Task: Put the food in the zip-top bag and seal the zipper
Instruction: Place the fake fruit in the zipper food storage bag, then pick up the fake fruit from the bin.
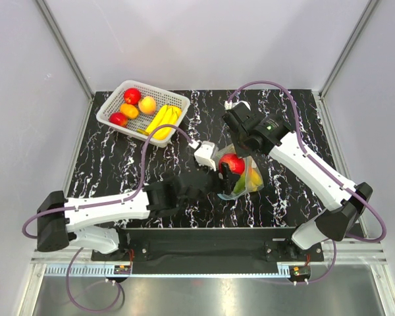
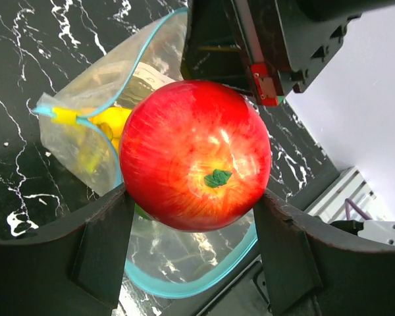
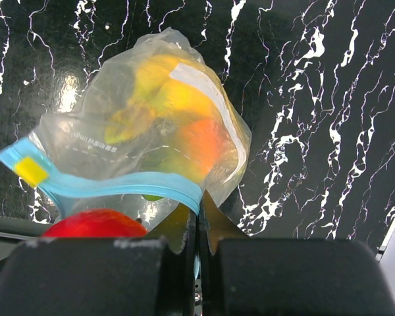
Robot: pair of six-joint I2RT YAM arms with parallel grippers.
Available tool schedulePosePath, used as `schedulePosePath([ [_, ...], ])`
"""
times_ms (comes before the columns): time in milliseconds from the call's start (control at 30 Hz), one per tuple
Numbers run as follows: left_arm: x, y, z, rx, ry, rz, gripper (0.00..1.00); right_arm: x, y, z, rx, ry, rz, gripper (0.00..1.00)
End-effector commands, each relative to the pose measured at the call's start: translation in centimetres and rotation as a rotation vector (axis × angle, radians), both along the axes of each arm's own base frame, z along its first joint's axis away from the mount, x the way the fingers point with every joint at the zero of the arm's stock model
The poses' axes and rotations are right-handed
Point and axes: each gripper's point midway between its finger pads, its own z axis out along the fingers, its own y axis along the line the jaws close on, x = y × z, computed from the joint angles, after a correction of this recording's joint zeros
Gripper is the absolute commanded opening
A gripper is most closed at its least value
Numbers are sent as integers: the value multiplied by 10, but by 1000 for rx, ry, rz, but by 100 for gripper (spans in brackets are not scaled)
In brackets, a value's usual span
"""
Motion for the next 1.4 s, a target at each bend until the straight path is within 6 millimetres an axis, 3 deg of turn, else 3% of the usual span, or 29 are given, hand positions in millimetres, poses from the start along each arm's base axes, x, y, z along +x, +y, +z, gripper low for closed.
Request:
schedulePosePath([
  [0, 7, -9, 21, -41, -17, 33, 63, 3, -4, 21, 38, -64, -24, 0],
  [133, 17, -2, -5, 27, 52, 115, 64, 4, -5, 23, 36, -69, -29, 0],
  [300, 24, -3, -20, 67, 84, 120, 65, 3, -4, 26, 51, -74, -26, 0],
  [367, 23, -8, -17, 76, 83, 104, 71, 3, -4, 26, 50, -71, -25, 0],
  [400, 23, -9, -26, 111, 91, 95, 76, 3, -4, 26, 49, -72, -26, 0],
  [433, 23, -10, -26, 125, 94, 95, 86, 3, -4, 25, 49, -72, -26, 0],
  [533, 23, -11, -17, 138, 86, 86, 98, 4, -3, 24, 45, -71, -25, 0],
  [700, 15, 0, 4, 108, 67, 54, 99, 5, -4, 24, 37, -73, -26, 0],
  [767, 14, 11, 21, 80, 54, 54, 99, 5, -4, 24, 36, -74, -26, 0],
  [833, 13, 23, 25, 79, 55, 60, 99, 5, -5, 24, 35, -72, -26, 0],
  [867, 15, 37, 39, 43, 45, 77, 99, 5, -5, 24, 34, -73, -27, 0],
  [900, 17, 46, 34, 56, 52, 86, 99, 4, -5, 24, 34, -73, -25, 0],
  [1033, 37, 100, 46, 22, 37, 183, 99, 5, -4, 24, 36, -73, -24, 0],
  [1067, 56, 122, 48, 25, 30, 247, 99, 5, -4, 24, 37, -72, -23, 0],
  [1200, 97, 187, 55, 103, 18, 424, 99, 4, -4, 22, 33, -64, -19, 0],
  [1233, 110, 207, 68, 110, -1, 500, 99, 3, -4, 21, 33, -60, -18, 0],
  [1333, 134, 234, 69, 203, -4, 604, 99, 3, -3, 19, 31, -53, -16, 0],
  [1367, 145, 251, 80, 208, -18, 656, 99, 3, -3, 19, 30, -53, -18, 0],
])
